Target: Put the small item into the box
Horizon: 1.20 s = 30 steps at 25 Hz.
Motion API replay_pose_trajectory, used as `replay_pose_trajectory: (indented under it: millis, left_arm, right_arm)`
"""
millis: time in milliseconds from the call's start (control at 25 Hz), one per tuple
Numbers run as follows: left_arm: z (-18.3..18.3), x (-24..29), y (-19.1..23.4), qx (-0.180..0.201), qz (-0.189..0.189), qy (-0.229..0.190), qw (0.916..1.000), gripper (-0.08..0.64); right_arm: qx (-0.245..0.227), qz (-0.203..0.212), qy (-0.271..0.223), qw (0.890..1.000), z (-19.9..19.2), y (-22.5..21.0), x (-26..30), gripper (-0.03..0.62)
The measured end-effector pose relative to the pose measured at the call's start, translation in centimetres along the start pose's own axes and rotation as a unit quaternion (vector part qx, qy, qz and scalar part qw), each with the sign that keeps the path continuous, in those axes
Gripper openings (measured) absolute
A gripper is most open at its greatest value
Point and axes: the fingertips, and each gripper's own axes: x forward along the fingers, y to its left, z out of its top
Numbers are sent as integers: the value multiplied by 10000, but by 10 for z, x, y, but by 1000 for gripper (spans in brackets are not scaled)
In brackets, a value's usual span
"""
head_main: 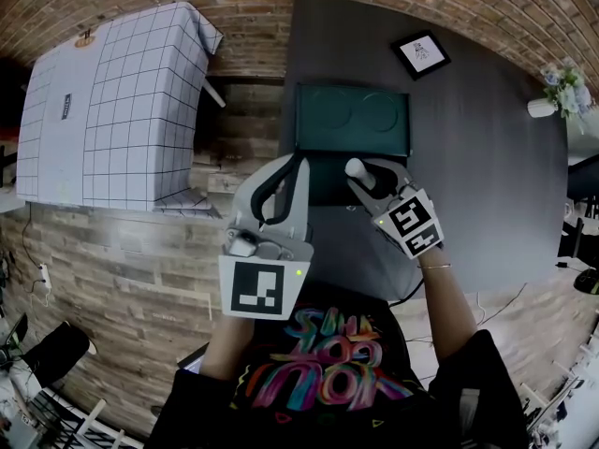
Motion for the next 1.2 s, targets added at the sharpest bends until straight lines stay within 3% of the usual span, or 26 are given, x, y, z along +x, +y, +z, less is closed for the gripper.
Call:
replay_pose_trajectory:
  millis: [240,480,800,1200]
  left_arm:
    - [-5,1,2,-42,15,61,10000,3]
    - [-8,2,5,-86,41,72,9999,3]
    - [-11,2,11,-91,95,77,9999,3]
    - [-13,0,13,-120,118,79,9998,3]
  right_arm:
    - [-783,189,126,9967,-6,6,13,137]
    - [-1701,394,681,9823,-21,14,26,137]
    - [-1883,694,1193,9724,-40,16,38,138]
    - [-1720,764,1465,9711,-52,12,47,141]
